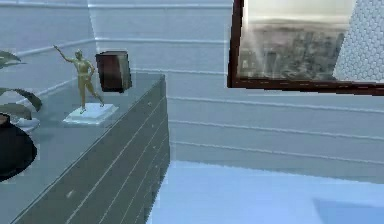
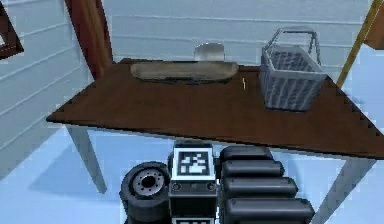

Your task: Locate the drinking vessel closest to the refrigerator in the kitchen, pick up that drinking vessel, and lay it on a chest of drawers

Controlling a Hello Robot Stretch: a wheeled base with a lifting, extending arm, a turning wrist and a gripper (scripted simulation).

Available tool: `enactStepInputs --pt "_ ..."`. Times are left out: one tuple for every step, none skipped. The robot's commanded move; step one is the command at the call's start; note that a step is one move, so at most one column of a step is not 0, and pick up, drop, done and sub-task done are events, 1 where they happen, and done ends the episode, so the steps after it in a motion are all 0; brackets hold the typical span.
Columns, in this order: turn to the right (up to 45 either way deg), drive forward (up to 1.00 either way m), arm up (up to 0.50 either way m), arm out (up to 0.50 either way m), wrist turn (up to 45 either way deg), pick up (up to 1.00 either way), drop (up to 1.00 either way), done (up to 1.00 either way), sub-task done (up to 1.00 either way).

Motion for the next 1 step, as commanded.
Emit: enactStepInputs --pt "0.0 0.9 0.0 0.0 0.0 0.0 0.0 0.0 0.0"
